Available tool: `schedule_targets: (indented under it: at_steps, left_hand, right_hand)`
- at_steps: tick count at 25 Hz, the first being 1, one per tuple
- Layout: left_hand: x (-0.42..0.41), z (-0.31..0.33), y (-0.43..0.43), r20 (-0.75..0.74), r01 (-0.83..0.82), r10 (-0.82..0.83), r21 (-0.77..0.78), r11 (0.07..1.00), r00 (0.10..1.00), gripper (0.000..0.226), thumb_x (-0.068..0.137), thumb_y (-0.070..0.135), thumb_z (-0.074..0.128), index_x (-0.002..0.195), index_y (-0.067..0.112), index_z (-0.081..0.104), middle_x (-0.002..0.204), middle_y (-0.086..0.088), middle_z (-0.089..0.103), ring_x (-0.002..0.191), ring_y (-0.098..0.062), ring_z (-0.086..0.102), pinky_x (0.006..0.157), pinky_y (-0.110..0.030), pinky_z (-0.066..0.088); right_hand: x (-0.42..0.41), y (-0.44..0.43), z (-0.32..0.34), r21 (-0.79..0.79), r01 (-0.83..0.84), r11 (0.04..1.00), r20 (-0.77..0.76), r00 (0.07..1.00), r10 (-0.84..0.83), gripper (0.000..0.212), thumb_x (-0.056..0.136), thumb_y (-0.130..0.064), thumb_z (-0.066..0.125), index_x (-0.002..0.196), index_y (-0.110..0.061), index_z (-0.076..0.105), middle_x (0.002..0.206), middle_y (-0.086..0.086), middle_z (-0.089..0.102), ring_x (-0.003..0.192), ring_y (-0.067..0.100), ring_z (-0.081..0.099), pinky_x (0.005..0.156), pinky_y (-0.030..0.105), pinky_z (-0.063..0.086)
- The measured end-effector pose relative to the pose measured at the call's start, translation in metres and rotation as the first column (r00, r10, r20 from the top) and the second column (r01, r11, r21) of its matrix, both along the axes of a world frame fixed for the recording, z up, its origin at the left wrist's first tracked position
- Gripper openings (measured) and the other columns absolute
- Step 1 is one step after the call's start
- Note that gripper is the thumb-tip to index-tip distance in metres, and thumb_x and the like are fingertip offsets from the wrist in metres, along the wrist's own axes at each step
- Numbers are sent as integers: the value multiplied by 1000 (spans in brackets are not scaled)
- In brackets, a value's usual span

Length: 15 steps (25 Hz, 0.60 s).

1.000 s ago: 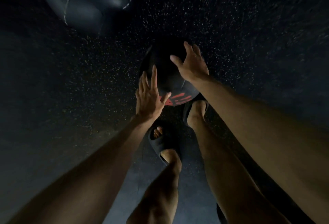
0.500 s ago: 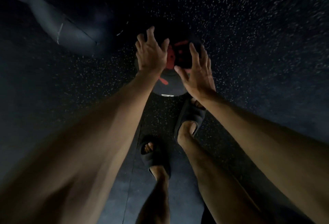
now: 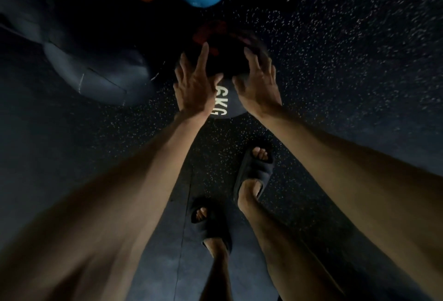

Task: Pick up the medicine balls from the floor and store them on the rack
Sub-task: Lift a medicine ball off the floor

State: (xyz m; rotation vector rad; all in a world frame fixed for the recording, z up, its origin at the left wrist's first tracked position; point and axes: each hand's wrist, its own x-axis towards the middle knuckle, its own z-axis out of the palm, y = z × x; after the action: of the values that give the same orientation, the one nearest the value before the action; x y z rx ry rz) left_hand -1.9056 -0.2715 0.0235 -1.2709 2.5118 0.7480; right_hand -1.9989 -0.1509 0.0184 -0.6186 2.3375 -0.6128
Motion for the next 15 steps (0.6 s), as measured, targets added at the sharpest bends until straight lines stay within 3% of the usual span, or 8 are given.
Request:
schedule_targets:
  at_steps: [3, 6, 9, 11, 15]
  left_hand:
    - [-27, 3, -12, -41, -95, 95, 6, 995, 995, 69, 97, 46, 55, 156, 26, 27, 154, -18, 30, 135, -34, 38, 102, -49, 46]
    - [-25, 13, -10, -24, 39, -39, -8, 999, 999, 73, 96, 33, 59, 157, 24, 21, 161, -20, 18, 143, -39, 29, 108, -50, 42]
    - [-6, 33, -3, 95, 137, -146, 102, 985, 985, 77, 97, 21, 57, 158, 28, 13, 165, -16, 9, 146, -40, 26, 112, -53, 38]
    - [6, 55, 0, 198, 201, -230, 156, 967, 953, 68, 99, 25, 53, 157, 25, 17, 162, -16, 20, 143, -39, 34, 111, -53, 39]
    - [12, 136, 18, 297, 319, -374, 218, 922, 879, 45, 101, 31, 50, 143, 17, 46, 144, -14, 51, 129, -34, 52, 105, -47, 45]
  right_hand:
    - [5, 5, -1, 14, -55, 998, 44, 998, 54, 83, 97, -35, 60, 161, -31, 8, 166, 14, 11, 151, 38, 20, 114, 55, 40]
    - [6, 0, 5, 18, -49, 999, 112, 993, 47, 86, 97, -30, 60, 162, -32, 3, 160, 13, 26, 144, 33, 35, 109, 49, 46]
    - [11, 6, 32, 33, -40, 999, 209, 977, 32, 77, 99, -27, 57, 161, -30, 11, 161, 14, 27, 144, 33, 35, 113, 48, 41]
    - [16, 18, 62, 68, -33, 997, 251, 968, 15, 68, 100, -27, 54, 159, -29, 20, 158, 13, 34, 142, 32, 39, 113, 48, 40]
    - [30, 54, 148, 177, 14, 984, 286, 956, -65, 46, 104, -30, 47, 147, -16, 43, 143, 14, 54, 128, 30, 54, 104, 42, 47]
